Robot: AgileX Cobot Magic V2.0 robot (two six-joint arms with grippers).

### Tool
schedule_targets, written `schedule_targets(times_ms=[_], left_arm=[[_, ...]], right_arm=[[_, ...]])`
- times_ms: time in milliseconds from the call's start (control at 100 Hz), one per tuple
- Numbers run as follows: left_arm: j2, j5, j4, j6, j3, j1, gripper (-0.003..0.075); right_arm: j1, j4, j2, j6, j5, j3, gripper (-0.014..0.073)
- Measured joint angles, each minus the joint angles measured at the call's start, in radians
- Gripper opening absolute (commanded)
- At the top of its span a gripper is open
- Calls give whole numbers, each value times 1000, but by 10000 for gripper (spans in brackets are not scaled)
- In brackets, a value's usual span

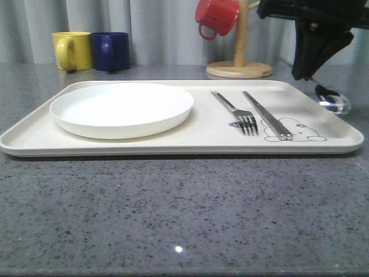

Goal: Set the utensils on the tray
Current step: 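Carry the spoon onto the tray beside the chopsticks and lower, then open the right gripper and withdraw it from the tray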

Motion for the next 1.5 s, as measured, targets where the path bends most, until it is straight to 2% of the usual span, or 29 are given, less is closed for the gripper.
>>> schedule_targets(times_ms=[420,540,660,760,1060,1340,1500], left_arm=[[0,0,0,0,0,0,-19],[0,0,0,0,0,0,-19],[0,0,0,0,0,0,-19],[0,0,0,0,0,0,-19],[0,0,0,0,0,0,-19],[0,0,0,0,0,0,-19],[0,0,0,0,0,0,-19]], right_arm=[[14,-12,85,24,-21,0,14],[14,-12,87,26,-21,0,113],[14,-12,87,26,-21,0,260],[14,-12,87,26,-21,0,325],[14,-61,52,26,-21,0,330],[-26,-190,-124,26,-21,7,330],[-64,-239,-274,26,-29,89,330]])
